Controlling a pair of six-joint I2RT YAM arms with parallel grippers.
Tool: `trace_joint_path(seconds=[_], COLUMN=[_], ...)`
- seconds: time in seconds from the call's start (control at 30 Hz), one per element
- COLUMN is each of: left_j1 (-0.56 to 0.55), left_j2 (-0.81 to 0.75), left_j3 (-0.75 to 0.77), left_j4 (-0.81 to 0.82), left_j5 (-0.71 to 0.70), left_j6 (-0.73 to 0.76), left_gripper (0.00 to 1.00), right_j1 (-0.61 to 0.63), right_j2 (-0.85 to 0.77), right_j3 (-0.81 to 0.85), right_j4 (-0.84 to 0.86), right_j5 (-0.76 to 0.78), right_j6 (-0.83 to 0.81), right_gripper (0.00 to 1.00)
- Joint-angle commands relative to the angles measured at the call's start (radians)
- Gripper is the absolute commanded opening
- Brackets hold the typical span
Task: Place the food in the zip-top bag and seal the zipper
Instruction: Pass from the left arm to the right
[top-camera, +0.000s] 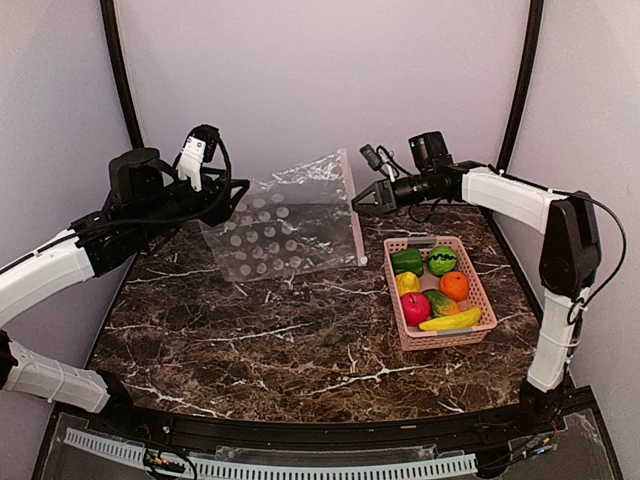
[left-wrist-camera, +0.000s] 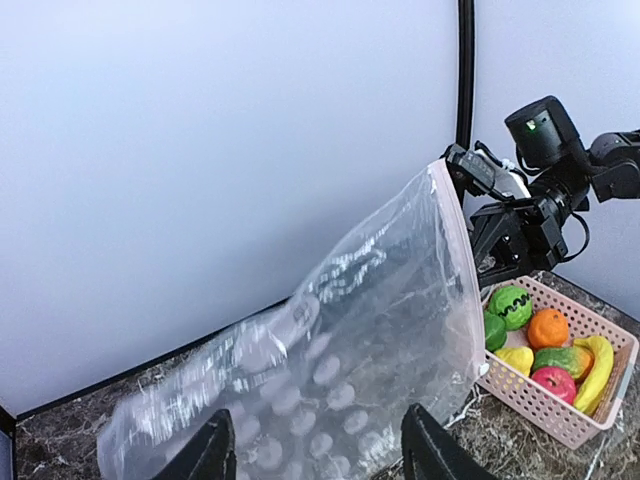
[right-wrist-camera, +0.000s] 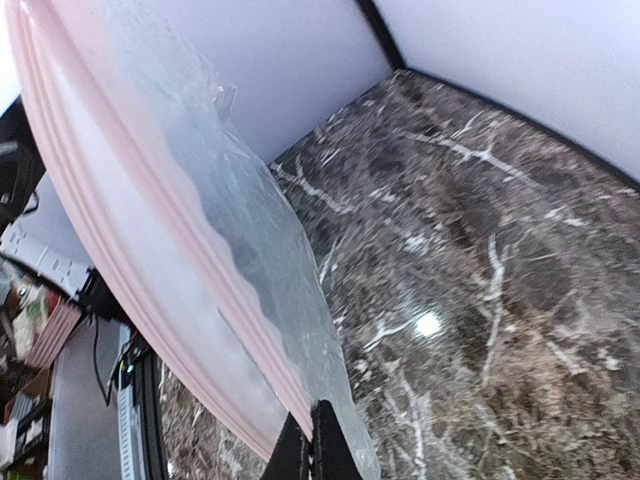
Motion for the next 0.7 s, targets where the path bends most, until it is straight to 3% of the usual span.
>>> trace_joint_path(seconds=[0.0, 0.2, 0.67], left_j1=[-0.070, -0.170, -0.251], left_j2=[0.032, 0.136, 0.331], left_j3=[0.011, -0.005, 0.055], left_j4=[0.080, 0.115, 0.122], left_j5=[-0.248, -0.335, -0.342], left_j6=[-0.141, -0.336, -0.515], left_gripper=[0.53, 0.51, 0.56], right_j1=[-0.021, 0.092, 0.205], right_j2=[-0.120, -0.063, -0.002], right_j3=[-0.052, -0.089, -0.088], right_j4=[0.269, 0.262, 0.294], right_j5=[0.183, 0.238, 0.313], right_j6=[0.277, 0.310, 0.331], right_gripper=[0.00, 0.00, 0.00])
